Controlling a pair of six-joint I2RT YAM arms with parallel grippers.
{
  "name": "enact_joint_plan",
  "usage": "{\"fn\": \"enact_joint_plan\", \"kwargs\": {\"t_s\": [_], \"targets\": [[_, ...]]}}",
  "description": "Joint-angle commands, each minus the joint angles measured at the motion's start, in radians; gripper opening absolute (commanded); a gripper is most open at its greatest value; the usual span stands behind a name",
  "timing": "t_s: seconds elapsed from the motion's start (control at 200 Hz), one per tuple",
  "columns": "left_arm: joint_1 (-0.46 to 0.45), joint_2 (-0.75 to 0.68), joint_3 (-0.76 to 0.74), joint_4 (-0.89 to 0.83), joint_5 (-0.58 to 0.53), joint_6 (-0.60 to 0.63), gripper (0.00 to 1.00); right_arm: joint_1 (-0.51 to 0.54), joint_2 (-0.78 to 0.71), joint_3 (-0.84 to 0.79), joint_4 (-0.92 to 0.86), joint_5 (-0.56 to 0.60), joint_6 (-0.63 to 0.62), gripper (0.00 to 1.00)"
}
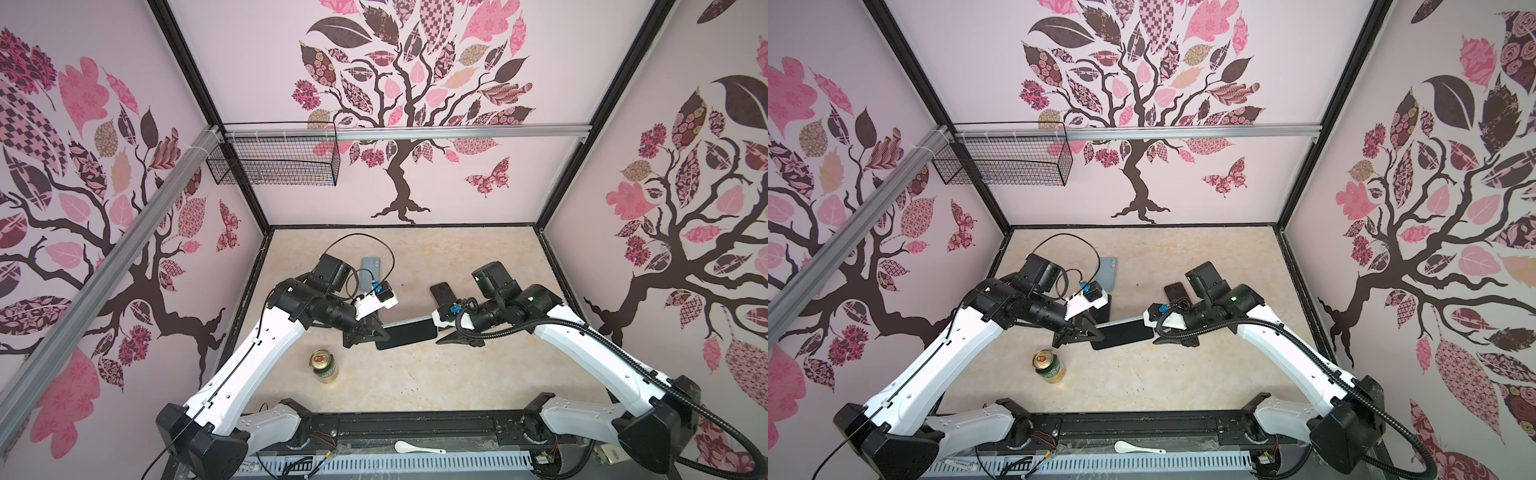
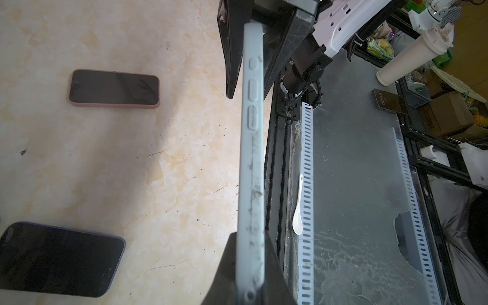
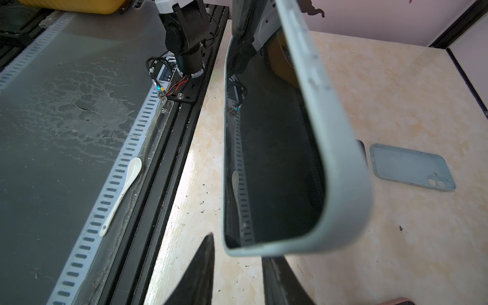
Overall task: Take the phone out of the phone case
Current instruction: 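Hold the pale-cased phone raised between the left and right grippers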
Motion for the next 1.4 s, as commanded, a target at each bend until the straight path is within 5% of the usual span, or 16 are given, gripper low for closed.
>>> {"fn": "enact_joint_plan", "kwargs": {"t_s": [0.0, 1.395], "targets": [[0.002, 0.003, 0.042, 0.008, 0.044, 0.021, 0.0, 0.009, -0.002, 0.017, -0.023, -0.001, -0.012, 0.32], [0.003, 0.006, 0.046, 0.013, 0.06, 0.017, 0.0, 0.036, 0.028, -0.005, -0.004, 0.0, -0.009, 0.26]]}}
